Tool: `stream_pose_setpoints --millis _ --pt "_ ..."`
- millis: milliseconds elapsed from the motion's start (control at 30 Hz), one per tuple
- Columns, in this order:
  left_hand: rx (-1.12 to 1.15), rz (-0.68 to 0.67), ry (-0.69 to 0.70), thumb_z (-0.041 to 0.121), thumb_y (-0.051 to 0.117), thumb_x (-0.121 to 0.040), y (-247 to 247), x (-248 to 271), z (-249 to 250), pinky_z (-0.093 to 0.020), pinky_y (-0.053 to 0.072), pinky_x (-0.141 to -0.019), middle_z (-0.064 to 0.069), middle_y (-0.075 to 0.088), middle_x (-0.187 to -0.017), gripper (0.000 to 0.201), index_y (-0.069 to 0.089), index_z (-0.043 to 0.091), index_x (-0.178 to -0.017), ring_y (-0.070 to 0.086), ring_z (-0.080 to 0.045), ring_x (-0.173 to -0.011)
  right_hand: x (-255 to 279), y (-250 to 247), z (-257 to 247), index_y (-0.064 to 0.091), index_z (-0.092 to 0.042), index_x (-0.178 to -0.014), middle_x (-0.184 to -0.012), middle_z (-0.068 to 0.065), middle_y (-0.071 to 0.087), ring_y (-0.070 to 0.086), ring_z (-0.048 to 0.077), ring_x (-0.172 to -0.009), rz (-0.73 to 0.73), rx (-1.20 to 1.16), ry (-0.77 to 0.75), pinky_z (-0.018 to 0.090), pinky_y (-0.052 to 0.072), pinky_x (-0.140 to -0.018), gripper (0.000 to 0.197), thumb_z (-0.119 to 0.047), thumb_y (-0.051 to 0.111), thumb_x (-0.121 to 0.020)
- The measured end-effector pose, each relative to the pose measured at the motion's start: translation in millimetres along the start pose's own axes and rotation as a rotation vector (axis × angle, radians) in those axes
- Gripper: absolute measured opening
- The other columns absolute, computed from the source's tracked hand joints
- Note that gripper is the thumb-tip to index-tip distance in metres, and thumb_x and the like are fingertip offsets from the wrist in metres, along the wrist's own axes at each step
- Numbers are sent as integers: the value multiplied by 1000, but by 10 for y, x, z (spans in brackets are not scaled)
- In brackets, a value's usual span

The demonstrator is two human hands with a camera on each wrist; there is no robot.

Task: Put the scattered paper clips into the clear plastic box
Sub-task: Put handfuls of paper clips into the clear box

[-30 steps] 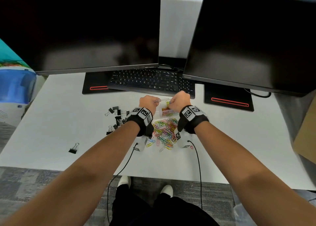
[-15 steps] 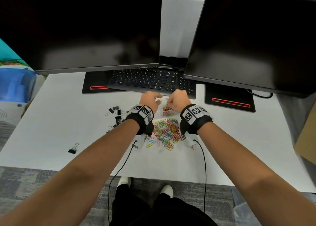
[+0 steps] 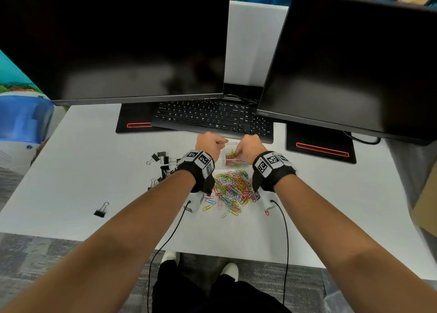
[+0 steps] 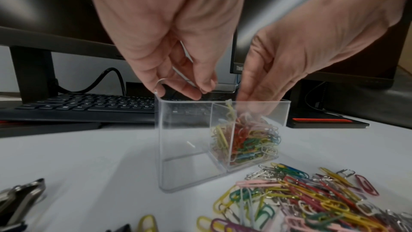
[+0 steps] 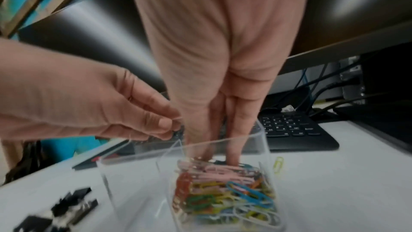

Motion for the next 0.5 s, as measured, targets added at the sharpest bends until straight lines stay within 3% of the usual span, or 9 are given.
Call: stream_pose_setpoints --millis 200,300,400,500 --pt "-36 -42 13 13 60 -90 2 -16 -1 -26 45 -96 -5 71 -109 21 73 14 -106 60 -21 -109 -23 -123 -90 76 -8 -97 -102 7 74 64 24 -103 136 -134 -42 30 41 -104 21 -5 59 -86" --pt "-38 -38 20 14 60 -90 -5 -13 -6 -29 46 -97 -5 72 -107 20 74 15 -104 59 -21 -110 -35 -60 -27 74 -4 -101 -106 8 72 63 23 -106 80 -99 18 27 45 -101 22 -3 59 -86" --pt "-14 -29 27 12 62 -89 -19 -4 5 -25 45 -96 -6 72 -108 19 74 11 -105 62 -20 -108 -2 18 -59 73 -12 -107 -106 6 72 64 23 -103 43 -55 -40 26 48 -96 26 -8 59 -86" --pt "-23 -32 35 12 62 -89 -37 15 20 -23 45 -95 -7 71 -109 20 73 11 -105 63 -20 -106 -12 62 -112 75 -16 -102 -102 4 74 65 23 -97 -12 -1 -56 28 51 -91 24 -11 57 -87"
Point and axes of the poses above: each hand's wrist, its own x-axis away from the middle knuckle, its own y-axis out of the palm, z = x × y, the point moved 5 cm from there along -x, towards the middle knuckle
